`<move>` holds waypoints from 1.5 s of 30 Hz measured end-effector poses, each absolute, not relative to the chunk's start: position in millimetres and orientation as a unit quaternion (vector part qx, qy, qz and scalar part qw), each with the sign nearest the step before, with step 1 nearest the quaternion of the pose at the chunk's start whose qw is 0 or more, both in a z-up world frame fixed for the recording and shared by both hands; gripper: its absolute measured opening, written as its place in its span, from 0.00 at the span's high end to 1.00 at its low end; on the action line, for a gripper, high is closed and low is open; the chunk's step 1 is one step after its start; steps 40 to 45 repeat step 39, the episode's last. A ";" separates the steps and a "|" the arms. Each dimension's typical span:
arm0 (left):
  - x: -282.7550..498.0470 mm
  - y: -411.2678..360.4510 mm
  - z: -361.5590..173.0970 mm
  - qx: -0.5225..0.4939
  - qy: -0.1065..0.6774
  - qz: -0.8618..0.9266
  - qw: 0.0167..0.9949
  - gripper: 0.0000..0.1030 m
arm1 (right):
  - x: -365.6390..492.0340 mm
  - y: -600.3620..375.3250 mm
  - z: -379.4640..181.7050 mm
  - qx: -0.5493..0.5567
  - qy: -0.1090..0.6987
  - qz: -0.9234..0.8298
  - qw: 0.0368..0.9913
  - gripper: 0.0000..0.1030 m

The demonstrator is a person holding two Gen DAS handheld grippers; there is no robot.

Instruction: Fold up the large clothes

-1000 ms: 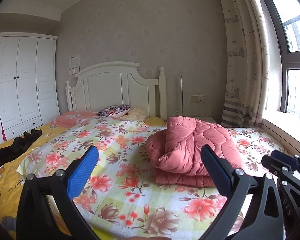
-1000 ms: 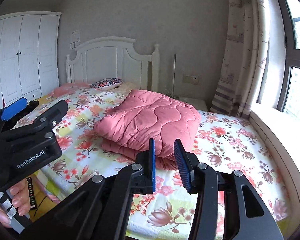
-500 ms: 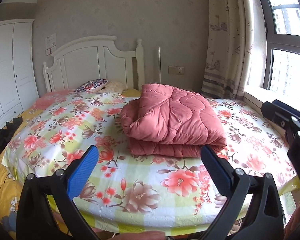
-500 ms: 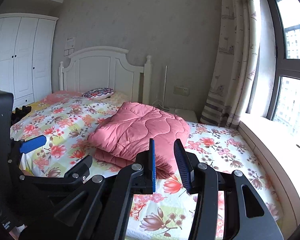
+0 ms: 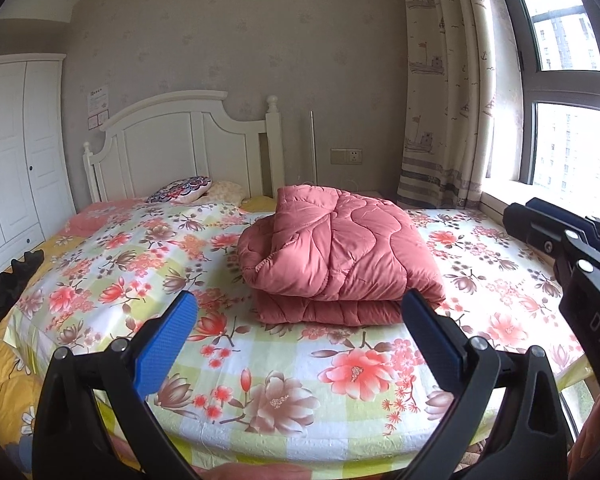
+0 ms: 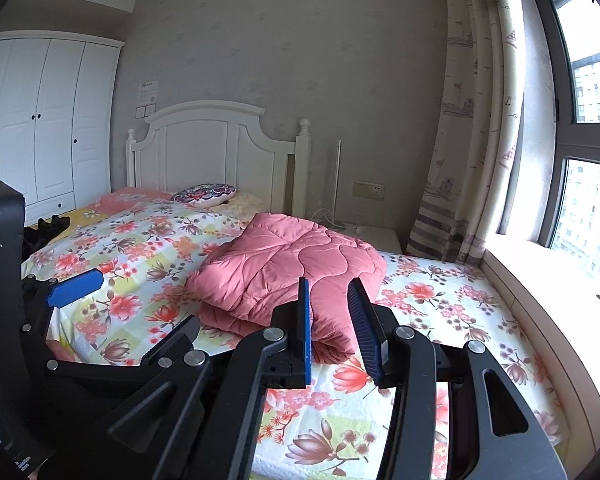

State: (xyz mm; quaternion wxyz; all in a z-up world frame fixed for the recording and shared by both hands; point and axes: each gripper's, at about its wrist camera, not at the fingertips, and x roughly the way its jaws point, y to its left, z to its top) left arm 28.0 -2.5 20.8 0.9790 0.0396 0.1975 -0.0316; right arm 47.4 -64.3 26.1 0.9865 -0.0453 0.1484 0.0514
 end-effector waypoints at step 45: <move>33.3 4.7 10.8 0.019 0.225 -0.017 0.974 0.02 | 50.5 -63.3 23.9 -0.039 0.166 0.068 0.983 0.55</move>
